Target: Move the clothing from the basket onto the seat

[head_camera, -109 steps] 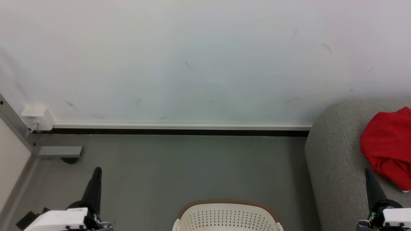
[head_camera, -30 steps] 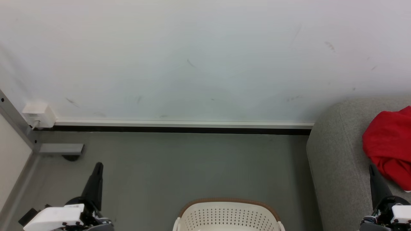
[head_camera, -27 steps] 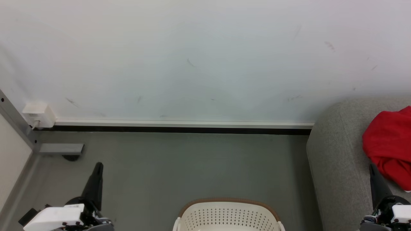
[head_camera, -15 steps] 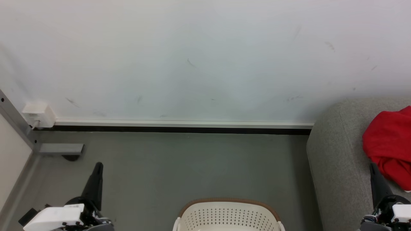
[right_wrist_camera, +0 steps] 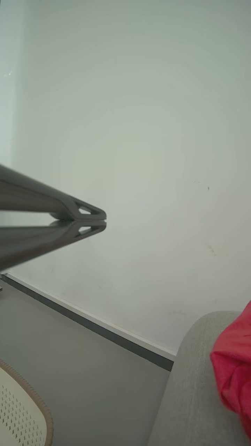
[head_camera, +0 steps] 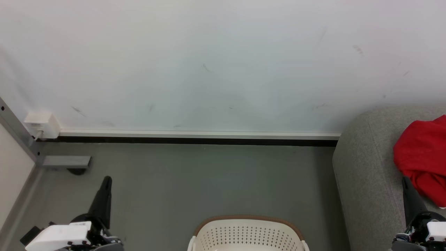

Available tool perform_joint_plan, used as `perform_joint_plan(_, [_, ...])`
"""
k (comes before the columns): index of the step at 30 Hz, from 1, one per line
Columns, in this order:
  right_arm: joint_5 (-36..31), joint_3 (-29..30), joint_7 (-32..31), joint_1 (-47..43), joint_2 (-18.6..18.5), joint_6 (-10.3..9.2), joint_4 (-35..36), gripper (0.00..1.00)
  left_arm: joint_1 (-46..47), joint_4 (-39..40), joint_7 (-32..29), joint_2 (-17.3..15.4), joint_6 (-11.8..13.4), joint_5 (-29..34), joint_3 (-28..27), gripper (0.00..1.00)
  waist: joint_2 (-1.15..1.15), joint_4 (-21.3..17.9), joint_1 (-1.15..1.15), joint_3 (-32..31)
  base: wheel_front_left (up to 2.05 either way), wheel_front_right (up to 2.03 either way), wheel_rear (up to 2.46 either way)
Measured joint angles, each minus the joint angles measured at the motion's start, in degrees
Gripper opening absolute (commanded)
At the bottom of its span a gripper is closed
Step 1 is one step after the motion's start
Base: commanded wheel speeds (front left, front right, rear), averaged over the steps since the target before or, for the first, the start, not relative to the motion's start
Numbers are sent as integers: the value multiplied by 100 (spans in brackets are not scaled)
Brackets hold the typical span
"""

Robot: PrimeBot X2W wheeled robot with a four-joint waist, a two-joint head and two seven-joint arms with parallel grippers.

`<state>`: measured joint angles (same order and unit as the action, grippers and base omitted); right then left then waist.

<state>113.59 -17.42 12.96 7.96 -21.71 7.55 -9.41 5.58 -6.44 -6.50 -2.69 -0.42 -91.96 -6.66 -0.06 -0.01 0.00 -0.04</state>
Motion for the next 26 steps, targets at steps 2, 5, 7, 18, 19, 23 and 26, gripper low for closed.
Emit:
perform_joint_plan(2, [33,-20,7,2,-12,0,8,0,0,0,0,0,3,0,1,0,0,0,0,0,0,0,0])
perform_joint_plan(5, [51,-37,21,3,-22,0,11,0,0,1,0,0,3,0,0,0,0,0,0,0,0,0,0])
perform_joint_plan(7, [63,-59,33,4,-41,0,20,0,0,1,1,0,4,0,-1,0,0,0,0,1,0,0,0])
perform_joint_plan(18, [113,-118,87,11,-119,0,47,0,0,3,1,0,4,0,-1,0,0,0,0,2,0,0,0])
perform_joint_plan(19, [116,-122,109,12,-121,0,49,0,0,3,0,0,4,0,-1,0,0,0,0,2,0,0,0])
perform_joint_plan(23, [136,-141,121,12,-137,0,59,0,0,4,0,0,4,0,1,0,0,0,0,2,0,0,0])
perform_joint_plan(26, [138,-156,123,13,-145,0,66,0,0,4,1,0,4,0,1,0,0,0,0,2,0,0,0])
